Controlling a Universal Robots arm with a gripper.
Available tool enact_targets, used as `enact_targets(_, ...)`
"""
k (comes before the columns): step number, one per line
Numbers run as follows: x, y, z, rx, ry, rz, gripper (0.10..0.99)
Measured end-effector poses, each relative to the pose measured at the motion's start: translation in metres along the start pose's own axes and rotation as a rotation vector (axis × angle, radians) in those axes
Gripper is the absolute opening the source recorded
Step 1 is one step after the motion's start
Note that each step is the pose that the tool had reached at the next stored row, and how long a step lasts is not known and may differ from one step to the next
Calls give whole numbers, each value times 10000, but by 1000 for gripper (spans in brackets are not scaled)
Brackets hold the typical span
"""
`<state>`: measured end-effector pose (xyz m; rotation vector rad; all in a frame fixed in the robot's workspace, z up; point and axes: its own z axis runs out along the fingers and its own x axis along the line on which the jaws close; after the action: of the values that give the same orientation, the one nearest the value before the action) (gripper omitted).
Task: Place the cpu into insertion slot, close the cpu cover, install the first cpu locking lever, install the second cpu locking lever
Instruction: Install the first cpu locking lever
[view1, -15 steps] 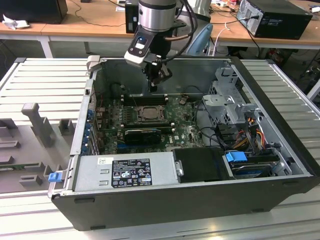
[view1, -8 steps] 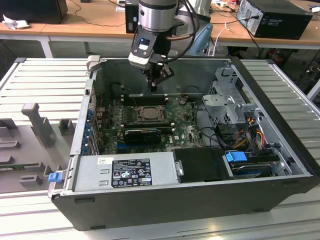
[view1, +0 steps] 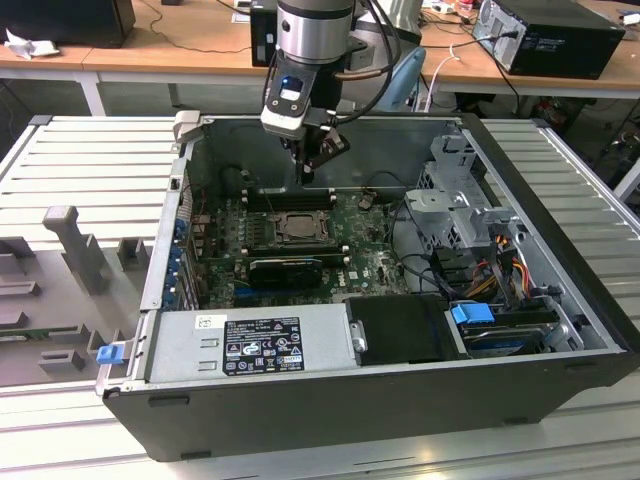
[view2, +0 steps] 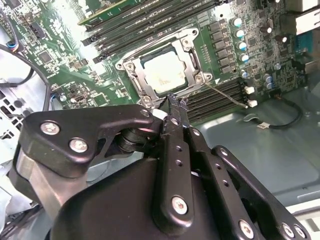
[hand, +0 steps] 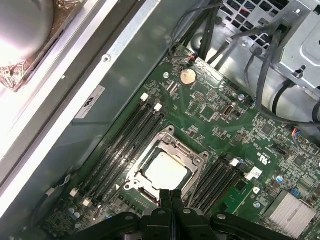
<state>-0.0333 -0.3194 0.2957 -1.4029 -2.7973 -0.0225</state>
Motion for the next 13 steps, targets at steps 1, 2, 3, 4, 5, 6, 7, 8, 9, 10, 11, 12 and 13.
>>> enact_targets(1, 0, 0, 0, 1, 0, -89, 106)
enact_targets(2, 0, 0, 0, 3, 1, -160, 106)
enact_targets(3, 0, 0, 0, 4, 1, -238, 106)
enact_targets(4, 0, 0, 0, 5, 2, -308, 106)
enact_targets(5, 0, 0, 0, 6, 3, -357, 106)
enact_targets(6, 0, 0, 0, 7, 3, -395, 106)
enact_targets(7, 0, 0, 0, 7, 3, -434, 106)
enact_targets(8, 0, 0, 0, 8, 3, -462, 106)
enact_targets(9, 0, 0, 0, 8, 4, -509, 106)
enact_targets(10, 0, 0, 0, 9, 4, -544, 106)
enact_targets(11, 0, 0, 0, 10, 4, -596, 106)
enact_targets(12, 0, 0, 0, 11, 5, -635, 106)
enact_targets(13, 0, 0, 0, 11, 5, -689, 106)
